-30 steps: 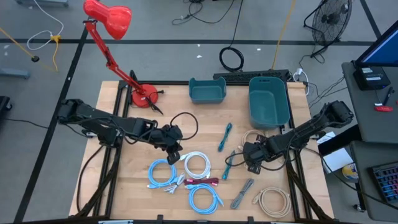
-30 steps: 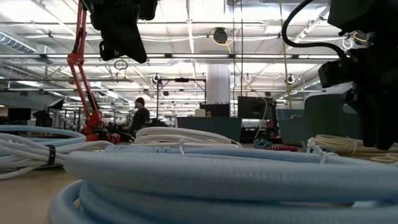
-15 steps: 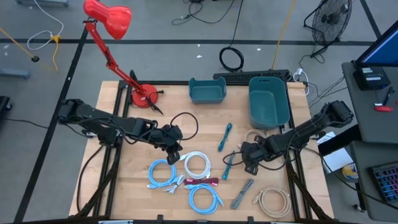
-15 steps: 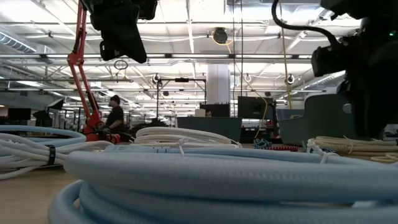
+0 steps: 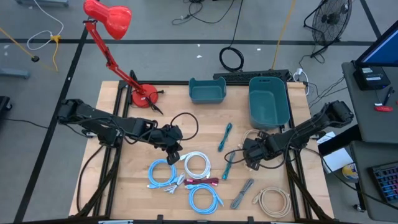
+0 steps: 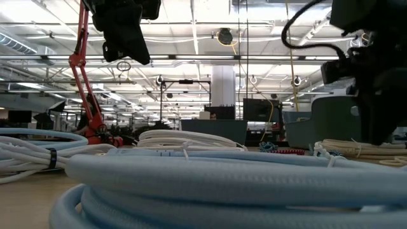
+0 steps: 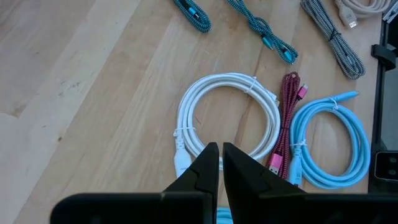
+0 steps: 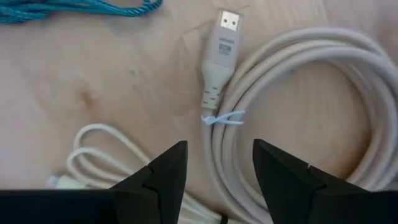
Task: Pick & Place USB Port
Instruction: Put the right brown HDMI cable into the right blue bin
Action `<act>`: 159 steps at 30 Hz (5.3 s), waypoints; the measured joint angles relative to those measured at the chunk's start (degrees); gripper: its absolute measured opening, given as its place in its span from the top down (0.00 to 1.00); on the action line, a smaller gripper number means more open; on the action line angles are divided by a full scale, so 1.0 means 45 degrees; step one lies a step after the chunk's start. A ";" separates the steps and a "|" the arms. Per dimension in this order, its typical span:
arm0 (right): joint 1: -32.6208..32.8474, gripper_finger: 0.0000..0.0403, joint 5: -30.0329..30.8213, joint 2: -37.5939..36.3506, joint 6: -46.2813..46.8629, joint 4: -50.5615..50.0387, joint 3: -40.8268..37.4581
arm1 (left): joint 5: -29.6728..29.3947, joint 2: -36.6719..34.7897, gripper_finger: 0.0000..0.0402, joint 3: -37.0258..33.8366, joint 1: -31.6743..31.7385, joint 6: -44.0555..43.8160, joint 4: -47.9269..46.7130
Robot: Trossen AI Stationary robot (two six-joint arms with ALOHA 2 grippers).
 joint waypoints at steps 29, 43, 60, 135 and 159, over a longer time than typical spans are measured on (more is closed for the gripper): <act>-0.0571 0.91 -0.2018 -0.0006 0.2795 0.1943 -0.1300 | 0.0010 0.0000 0.94 0.0000 -0.0004 -0.0197 0.0005; -0.1518 0.93 -0.0131 0.0175 0.0196 -0.1046 0.6046 | -0.0330 0.0000 0.94 0.0000 0.0005 0.0112 0.0199; -0.7227 0.93 0.2424 0.0141 -0.1710 -0.6253 0.7984 | -0.0309 0.0000 0.94 0.0000 -0.0440 -0.0287 0.0262; -1.0726 0.76 -0.1044 -0.2239 -0.7901 -0.5487 0.2824 | -0.0641 0.0000 0.94 0.0000 -0.1717 -0.1275 -0.0110; -1.0726 0.85 0.1499 -0.2239 -0.2896 -0.9243 0.2824 | -0.0753 0.0000 0.94 0.0000 -0.1712 -0.1205 -0.0022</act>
